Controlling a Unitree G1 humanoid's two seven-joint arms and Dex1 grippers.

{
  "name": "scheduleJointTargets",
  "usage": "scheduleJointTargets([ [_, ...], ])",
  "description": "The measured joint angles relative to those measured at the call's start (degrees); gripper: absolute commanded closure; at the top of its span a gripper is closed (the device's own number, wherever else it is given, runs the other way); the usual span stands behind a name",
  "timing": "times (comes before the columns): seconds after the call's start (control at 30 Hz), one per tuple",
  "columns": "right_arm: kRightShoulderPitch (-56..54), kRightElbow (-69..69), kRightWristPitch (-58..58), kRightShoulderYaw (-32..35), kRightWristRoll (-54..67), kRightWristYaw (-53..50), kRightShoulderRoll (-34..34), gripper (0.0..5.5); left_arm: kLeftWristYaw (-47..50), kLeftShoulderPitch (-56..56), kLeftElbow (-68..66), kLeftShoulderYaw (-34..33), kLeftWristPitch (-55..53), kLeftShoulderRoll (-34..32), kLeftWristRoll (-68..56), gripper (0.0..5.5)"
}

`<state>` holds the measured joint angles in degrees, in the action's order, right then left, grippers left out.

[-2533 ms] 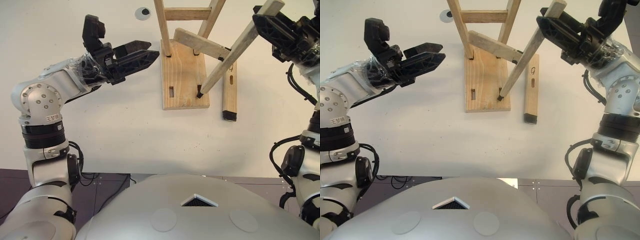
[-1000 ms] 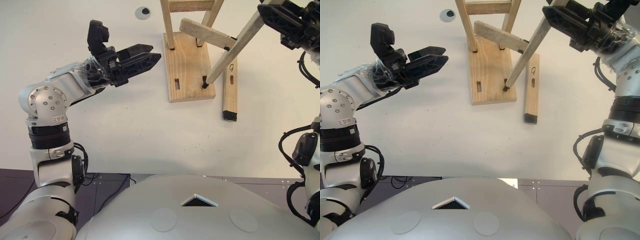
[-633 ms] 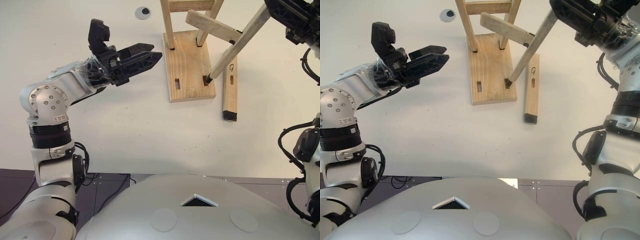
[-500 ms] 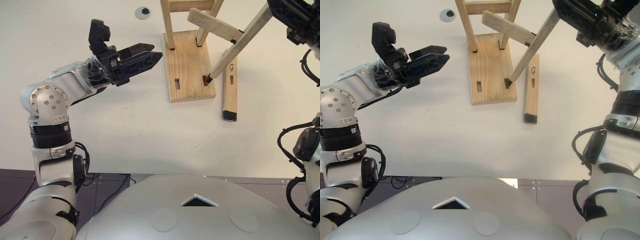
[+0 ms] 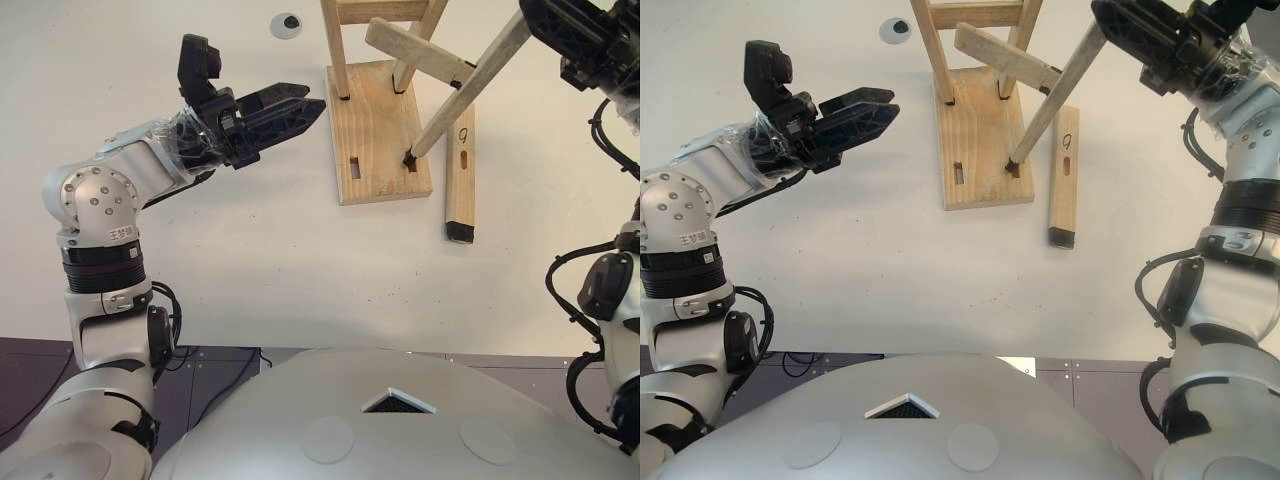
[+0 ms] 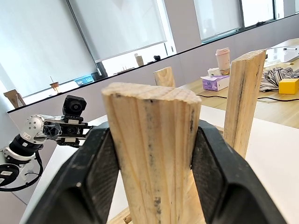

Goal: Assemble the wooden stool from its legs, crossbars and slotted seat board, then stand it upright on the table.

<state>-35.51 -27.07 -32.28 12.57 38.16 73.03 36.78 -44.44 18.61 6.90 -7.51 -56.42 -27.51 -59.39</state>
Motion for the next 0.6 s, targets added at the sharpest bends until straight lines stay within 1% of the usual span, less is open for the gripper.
scheduleJointTargets([
  [0.1, -0.6, -0.2, 2.1, -2.3, -1.4, 3.5, 1.1, 3.45, 0.0, -0.4, 0.1, 0.0, 0.3, 0.3, 0.3, 1.53],
  [0.2, -3.0, -0.9, 4.8, -7.0, -4.8, 9.9, 4.9, 3.45, 0.3, -1.2, 0.5, 0.0, 0.6, 0.8, 0.7, 1.53],
  [0.33, -9.0, -5.2, 7.5, -13.0, -9.4, 16.3, 7.0, 3.45, 1.1, -3.1, 1.4, 0.2, 1.2, 2.1, 0.9, 1.53],
  [0.43, -13.7, -9.1, 9.4, -16.9, -11.4, 19.2, 7.2, 3.45, 2.1, -4.3, 2.5, 0.3, 1.9, 3.6, 1.0, 1.53],
  [0.53, -17.3, -11.5, 11.1, -22.0, -11.4, 19.4, 7.9, 3.45, 4.1, -6.2, 3.5, 0.2, 3.1, 5.3, 1.6, 1.53],
  [0.6, -18.3, -12.8, 12.1, -24.3, -11.0, 19.4, 9.2, 3.45, 4.6, -6.9, 4.7, 0.2, 3.2, 5.7, 1.6, 1.53],
])
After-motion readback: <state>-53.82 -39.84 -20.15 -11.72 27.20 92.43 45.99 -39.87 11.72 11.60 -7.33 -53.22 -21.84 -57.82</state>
